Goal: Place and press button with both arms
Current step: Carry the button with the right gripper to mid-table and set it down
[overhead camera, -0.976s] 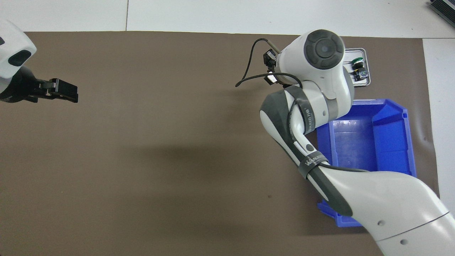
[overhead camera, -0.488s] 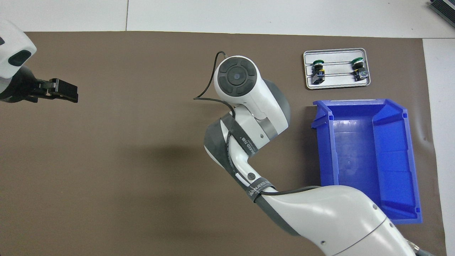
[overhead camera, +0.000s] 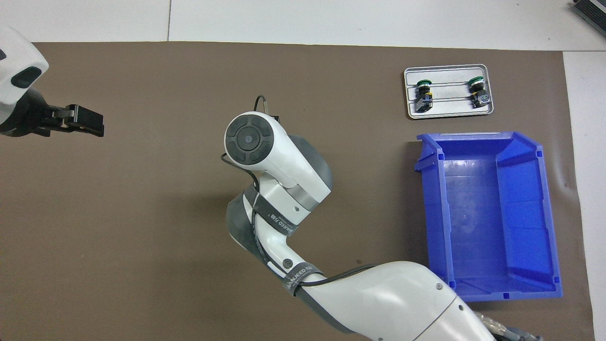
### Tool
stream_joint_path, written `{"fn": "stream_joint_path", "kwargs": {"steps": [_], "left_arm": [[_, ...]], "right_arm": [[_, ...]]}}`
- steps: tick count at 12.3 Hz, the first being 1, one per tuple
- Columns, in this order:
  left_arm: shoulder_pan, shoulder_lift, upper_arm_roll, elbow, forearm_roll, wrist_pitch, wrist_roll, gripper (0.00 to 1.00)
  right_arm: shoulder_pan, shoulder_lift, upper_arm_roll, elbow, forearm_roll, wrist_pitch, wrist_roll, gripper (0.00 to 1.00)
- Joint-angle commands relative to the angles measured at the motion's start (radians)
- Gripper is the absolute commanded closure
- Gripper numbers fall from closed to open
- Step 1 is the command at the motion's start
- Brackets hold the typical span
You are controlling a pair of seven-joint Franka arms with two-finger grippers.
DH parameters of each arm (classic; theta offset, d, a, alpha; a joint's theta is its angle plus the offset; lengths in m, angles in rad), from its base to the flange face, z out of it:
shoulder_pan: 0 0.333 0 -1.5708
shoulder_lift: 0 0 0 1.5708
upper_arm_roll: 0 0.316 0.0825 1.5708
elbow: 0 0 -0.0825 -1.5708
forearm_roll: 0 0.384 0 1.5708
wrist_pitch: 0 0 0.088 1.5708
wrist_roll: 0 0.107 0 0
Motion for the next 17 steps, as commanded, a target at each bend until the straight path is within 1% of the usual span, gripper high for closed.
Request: {"fn": "stream_joint_path", "kwargs": {"steps": [1,4,5,7,8,9,10,11,12,13,15,17], "left_arm": [[0.008,-0.031,-0.002,-0.038,-0.011,0.014,0.008,0.00],[0.008,-0.031,-0.002,-0.038,-0.011,0.014,0.008,0.00],[0.008,-0.030,-0.002,-0.038,-0.011,0.014,0.008,0.00],[0.008,-0.030,-0.002,-0.038,-0.011,0.014,0.008,0.00],[0.008,-0.031,-0.002,-0.038,-0.011,0.014,0.008,0.00],[0.008,-0.031,-0.002,-0.038,-0.011,0.016,0.008,0.00],[0.008,-0.031,-0.002,-0.038,-0.011,0.014,0.008,0.00],[0.008,-0.031,-0.002,-0.038,-0.011,0.014,0.008,0.00],[0.008,-0.031,-0.002,-0.038,-0.011,0.014,0.008,0.00],[0.008,-0.030,-0.002,-0.038,-0.011,0.014,0.008,0.00],[0.008,-0.031,-0.002,-0.038,-0.011,0.014,0.008,0.00],[0.008,-0.031,-0.002,-0.038,-0.011,0.014,0.008,0.00]], "right_arm": [[-0.001,0.016,0.010,0.029,0.007,-0.007,0.074,1.00],[0.046,0.008,0.011,-0.020,0.010,0.012,0.078,1.00],[0.048,-0.004,0.013,-0.057,0.010,0.028,0.075,1.00],[0.054,-0.051,0.021,-0.183,0.009,0.113,0.068,1.00],[0.056,-0.062,0.021,-0.212,0.007,0.128,0.065,1.00],[0.057,-0.064,0.022,-0.213,0.006,0.127,0.062,0.99],[0.072,-0.068,0.027,-0.222,0.007,0.125,0.040,0.45],[0.075,-0.073,0.027,-0.221,0.009,0.125,0.023,0.21],[0.076,-0.073,0.027,-0.215,0.010,0.124,0.022,0.06],[0.063,-0.081,0.027,-0.216,0.010,0.127,0.018,0.05],[0.025,-0.126,0.028,-0.229,0.012,0.124,-0.016,0.03],[-0.025,-0.209,0.030,-0.299,0.056,0.147,-0.107,0.03]]}}
